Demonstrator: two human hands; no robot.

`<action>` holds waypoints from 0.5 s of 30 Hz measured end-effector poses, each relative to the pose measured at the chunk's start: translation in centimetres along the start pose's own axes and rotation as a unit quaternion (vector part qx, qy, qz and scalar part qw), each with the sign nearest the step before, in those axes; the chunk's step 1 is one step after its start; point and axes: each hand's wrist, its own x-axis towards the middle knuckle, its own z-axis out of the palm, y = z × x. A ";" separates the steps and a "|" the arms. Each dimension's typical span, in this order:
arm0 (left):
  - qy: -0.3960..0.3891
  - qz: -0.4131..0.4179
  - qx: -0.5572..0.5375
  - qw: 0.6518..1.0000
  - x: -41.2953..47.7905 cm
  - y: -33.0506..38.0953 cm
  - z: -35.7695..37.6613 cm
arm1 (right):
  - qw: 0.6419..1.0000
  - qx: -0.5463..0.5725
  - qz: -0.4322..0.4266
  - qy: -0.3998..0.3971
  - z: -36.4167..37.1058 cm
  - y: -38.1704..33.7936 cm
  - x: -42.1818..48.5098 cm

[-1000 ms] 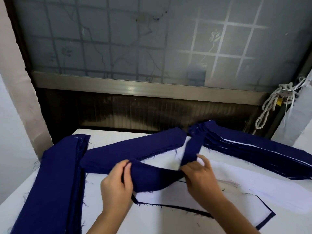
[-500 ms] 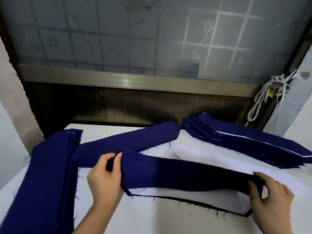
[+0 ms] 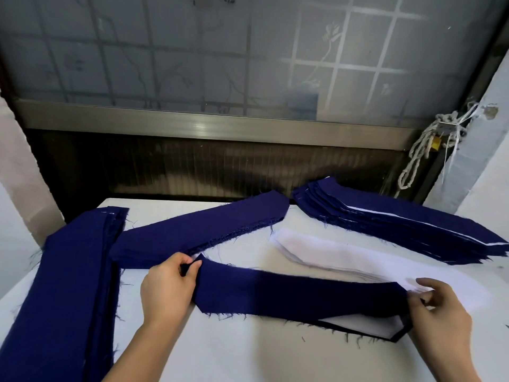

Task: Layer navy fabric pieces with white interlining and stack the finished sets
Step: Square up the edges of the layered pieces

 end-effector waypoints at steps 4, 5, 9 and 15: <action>-0.036 -0.027 0.020 0.999 0.4 -0.2 0.2 | 0.997 0.068 0.036 0.013 -0.4 -0.1 0.0; -0.041 -0.030 0.026 0.998 0.4 -0.1 0.3 | 0.996 0.084 0.039 0.020 -0.5 -0.3 -0.1; -0.052 -0.040 0.025 0.998 0.5 -0.1 0.4 | 0.988 0.142 0.052 0.034 -0.6 -1.2 -0.7; -0.056 -0.059 0.002 0.997 0.6 -0.2 0.3 | 0.994 0.094 0.047 0.030 -0.5 -0.8 -0.6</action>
